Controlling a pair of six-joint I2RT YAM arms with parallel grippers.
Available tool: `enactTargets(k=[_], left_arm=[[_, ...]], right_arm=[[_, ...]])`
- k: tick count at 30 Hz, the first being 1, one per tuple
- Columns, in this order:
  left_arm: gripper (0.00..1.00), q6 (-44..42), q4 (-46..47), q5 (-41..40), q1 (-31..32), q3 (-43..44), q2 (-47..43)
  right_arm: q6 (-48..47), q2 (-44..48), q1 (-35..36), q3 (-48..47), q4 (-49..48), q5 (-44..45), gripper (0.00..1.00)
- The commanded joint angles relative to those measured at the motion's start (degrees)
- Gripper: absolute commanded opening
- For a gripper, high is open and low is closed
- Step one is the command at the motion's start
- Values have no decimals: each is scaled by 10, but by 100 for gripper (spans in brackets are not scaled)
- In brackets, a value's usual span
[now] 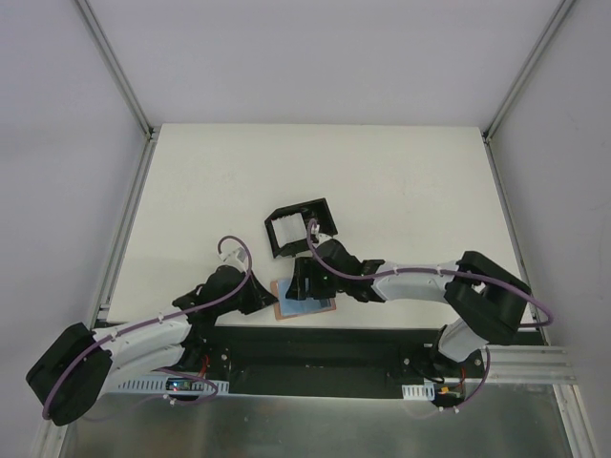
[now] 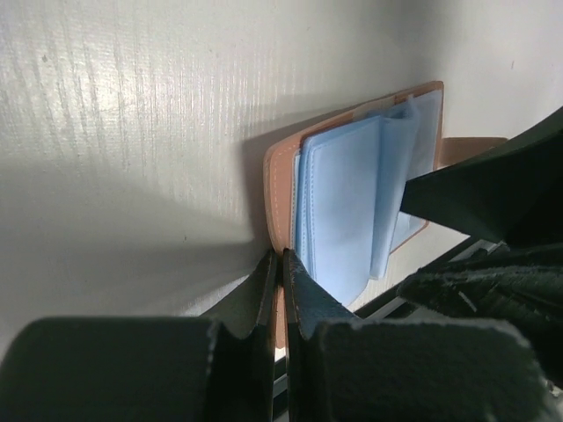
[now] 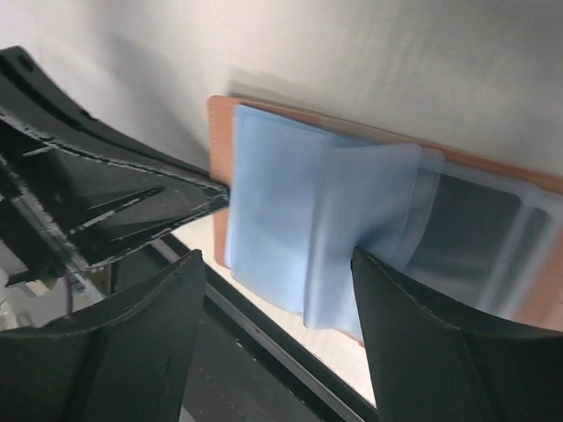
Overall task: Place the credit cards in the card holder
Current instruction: Insert the credit card into the card holder.
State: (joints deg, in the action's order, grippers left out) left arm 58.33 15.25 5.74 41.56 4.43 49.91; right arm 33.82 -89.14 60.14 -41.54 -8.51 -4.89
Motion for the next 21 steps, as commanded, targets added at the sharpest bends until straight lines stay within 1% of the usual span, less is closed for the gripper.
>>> enactTargets(k=[1,4,7,13,15,18,21], left_arm=[[0,-24,-25,-10,0,9,25],[0,-21,-24,-14,0,10,32],[0,-18,-24,-18,-1,11,40],[0,-18,-18,-18,-3,13,58],[0,-20,-17,-18,-3,15,62],[0,-21,-17,-15,-3,18,63],[0,-23,-19,-14,-3,18,60]], right_arm=[[19,-38,2,-8,-103,-106,68],[5,-28,6,-28,-114,-130,67],[-13,19,8,-13,-116,-109,68],[-48,104,8,17,-112,-100,70],[-53,121,7,16,-75,-69,70],[-47,140,4,14,25,19,71],[-33,142,-8,28,66,45,70]])
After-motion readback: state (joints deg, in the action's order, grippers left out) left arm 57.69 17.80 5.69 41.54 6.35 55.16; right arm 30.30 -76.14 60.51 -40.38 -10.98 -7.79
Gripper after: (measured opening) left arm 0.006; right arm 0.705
